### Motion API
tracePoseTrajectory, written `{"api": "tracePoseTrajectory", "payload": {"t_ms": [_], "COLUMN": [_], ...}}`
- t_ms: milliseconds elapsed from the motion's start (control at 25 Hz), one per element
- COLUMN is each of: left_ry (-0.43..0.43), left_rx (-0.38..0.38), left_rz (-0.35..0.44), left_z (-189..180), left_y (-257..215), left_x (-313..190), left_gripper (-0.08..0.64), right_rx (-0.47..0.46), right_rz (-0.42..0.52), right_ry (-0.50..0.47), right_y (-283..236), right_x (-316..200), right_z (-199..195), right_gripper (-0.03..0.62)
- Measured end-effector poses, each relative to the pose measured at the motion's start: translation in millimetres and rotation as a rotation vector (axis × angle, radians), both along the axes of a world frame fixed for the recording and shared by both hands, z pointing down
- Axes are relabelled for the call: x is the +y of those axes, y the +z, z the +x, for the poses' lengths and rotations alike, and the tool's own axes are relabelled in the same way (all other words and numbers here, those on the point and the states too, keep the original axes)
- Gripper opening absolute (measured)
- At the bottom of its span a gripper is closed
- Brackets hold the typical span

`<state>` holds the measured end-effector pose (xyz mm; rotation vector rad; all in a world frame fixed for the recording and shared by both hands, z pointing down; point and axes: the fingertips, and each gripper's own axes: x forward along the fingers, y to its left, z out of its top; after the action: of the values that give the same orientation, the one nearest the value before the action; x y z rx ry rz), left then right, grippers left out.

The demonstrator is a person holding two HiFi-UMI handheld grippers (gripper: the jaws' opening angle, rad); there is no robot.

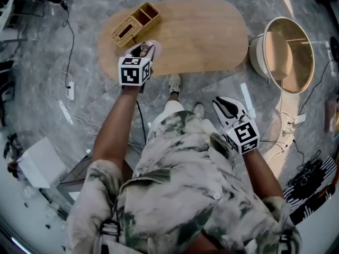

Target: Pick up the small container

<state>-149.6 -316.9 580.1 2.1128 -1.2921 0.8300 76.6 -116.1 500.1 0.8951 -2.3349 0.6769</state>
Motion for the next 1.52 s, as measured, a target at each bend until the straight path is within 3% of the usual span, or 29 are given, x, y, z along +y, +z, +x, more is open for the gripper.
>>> {"api": "tracePoseTrajectory", "payload": {"t_ms": [800, 1520], "left_ry": [0.074, 0.073], "left_rx": [0.027, 0.016], "left_rz": [0.036, 0.043], "left_z": [27.1, 33.1], "left_y": [-98.5, -111.5], "left_x": [45.6, 60.8], "left_gripper": [0.150, 0.150], "right_rx": [-0.036, -0.023], "right_rz": [0.102, 0.135], "right_ry": [-0.058, -0.100], "right_y": [-33.7, -42.9], "right_x": [22.0, 32.3], "right_z": [7.3, 15.0], "right_gripper": [0.066, 0.049]}}
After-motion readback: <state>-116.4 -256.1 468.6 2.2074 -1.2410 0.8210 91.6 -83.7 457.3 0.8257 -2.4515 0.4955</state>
